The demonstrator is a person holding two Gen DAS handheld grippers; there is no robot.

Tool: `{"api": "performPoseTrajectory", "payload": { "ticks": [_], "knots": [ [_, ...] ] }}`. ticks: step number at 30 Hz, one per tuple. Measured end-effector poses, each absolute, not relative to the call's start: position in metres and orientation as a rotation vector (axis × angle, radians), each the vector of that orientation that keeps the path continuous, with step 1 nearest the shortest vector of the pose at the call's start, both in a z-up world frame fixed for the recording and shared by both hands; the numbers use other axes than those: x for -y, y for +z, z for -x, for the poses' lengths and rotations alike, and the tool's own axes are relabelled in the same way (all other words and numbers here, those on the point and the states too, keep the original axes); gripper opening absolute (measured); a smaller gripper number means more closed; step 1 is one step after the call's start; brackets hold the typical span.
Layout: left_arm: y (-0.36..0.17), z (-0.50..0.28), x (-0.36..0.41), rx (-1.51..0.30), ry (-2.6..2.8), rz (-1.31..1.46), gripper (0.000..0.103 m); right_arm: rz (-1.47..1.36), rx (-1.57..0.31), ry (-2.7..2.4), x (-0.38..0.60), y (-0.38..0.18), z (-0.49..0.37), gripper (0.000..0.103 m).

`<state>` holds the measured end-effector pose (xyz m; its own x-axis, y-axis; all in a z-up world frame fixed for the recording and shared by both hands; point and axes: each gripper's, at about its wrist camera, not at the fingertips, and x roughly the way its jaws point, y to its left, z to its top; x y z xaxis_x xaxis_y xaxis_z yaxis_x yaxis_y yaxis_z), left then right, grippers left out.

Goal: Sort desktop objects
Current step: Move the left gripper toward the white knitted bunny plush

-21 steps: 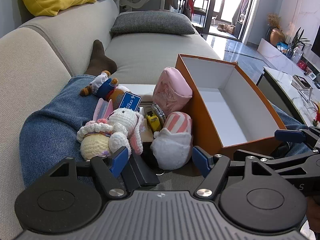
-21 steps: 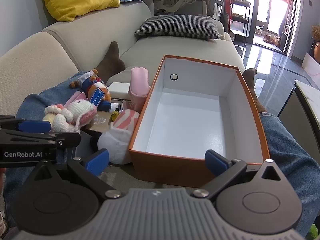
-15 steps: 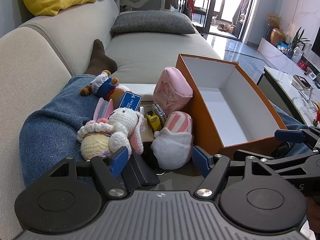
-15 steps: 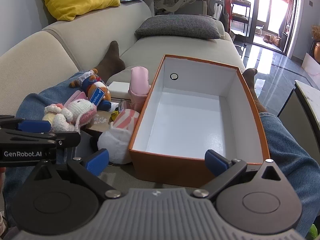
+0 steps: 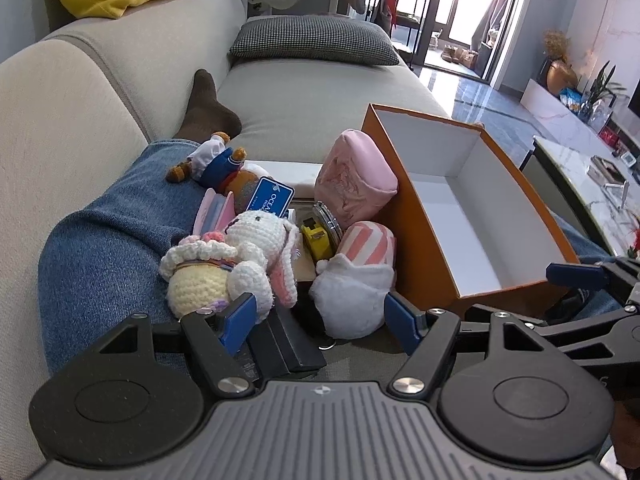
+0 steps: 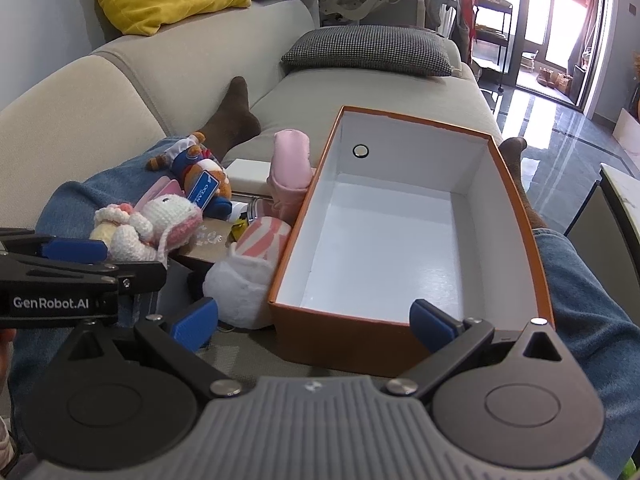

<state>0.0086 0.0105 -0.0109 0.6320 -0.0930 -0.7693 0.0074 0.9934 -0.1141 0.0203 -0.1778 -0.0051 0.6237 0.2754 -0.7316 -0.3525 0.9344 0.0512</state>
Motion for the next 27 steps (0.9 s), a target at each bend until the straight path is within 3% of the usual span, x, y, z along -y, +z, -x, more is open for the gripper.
{"api": "performPoseTrajectory", "payload": {
  "ticks": [15, 17, 19, 22, 27],
  "knots": [
    [-0.01, -0.004, -0.032, -0.866, -0.148, 0.173, 0.083, 0.156, -0.749, 0.449, 0.165, -0.006, -0.022, 0.102],
    [-0.008, -0.005, -0.033, -0.857, -0.148, 0.137, 0.078, 0.161, -0.74, 0.467, 0.163, -0.006, -0.024, 0.101],
    [-0.003, -0.008, -0.034, -0.855, -0.147, 0.092, 0.074, 0.161, -0.736, 0.485, 0.161, -0.006, -0.027, 0.098],
    [0.004, -0.016, -0.04, -0.87, -0.156, 0.05, 0.064, 0.16, -0.748, 0.51, 0.155, -0.005, -0.035, 0.076],
    [0.009, -0.032, -0.041, -0.936, -0.215, -0.118, 0.065, 0.171, -0.775, 0.57, 0.137, -0.003, -0.051, 0.057]
  ]
}}
